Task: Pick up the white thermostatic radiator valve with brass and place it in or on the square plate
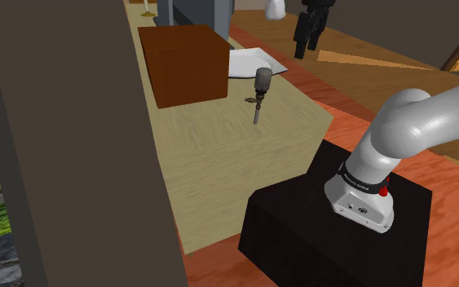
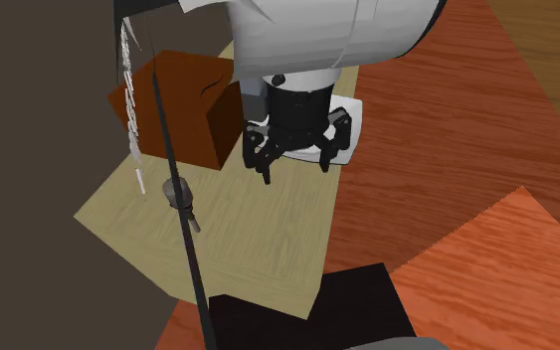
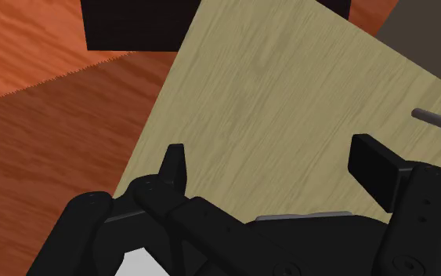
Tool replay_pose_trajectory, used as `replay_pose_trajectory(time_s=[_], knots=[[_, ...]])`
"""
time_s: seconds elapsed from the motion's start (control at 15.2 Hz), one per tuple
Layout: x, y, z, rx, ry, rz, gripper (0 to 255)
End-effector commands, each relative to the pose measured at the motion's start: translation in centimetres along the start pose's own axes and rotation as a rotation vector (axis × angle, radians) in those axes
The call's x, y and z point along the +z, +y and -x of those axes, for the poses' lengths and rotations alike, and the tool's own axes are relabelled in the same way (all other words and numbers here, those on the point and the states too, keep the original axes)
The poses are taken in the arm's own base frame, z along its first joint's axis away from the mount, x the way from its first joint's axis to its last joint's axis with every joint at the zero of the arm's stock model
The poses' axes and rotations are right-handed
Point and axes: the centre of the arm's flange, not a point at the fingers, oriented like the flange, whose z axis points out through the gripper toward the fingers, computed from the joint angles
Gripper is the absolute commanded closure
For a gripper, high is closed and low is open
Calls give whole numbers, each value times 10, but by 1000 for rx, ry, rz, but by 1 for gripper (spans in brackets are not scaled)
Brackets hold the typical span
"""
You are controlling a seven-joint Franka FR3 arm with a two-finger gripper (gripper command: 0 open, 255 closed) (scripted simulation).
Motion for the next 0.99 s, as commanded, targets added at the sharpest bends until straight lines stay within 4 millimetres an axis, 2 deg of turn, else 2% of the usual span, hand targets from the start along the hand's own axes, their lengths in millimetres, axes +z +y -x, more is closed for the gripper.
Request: replay_pose_trajectory(time_s=[0.0,0.92], knots=[[0,0,0,0,0,0,0],[-12,-182,-9,-14,55,-8,0]])
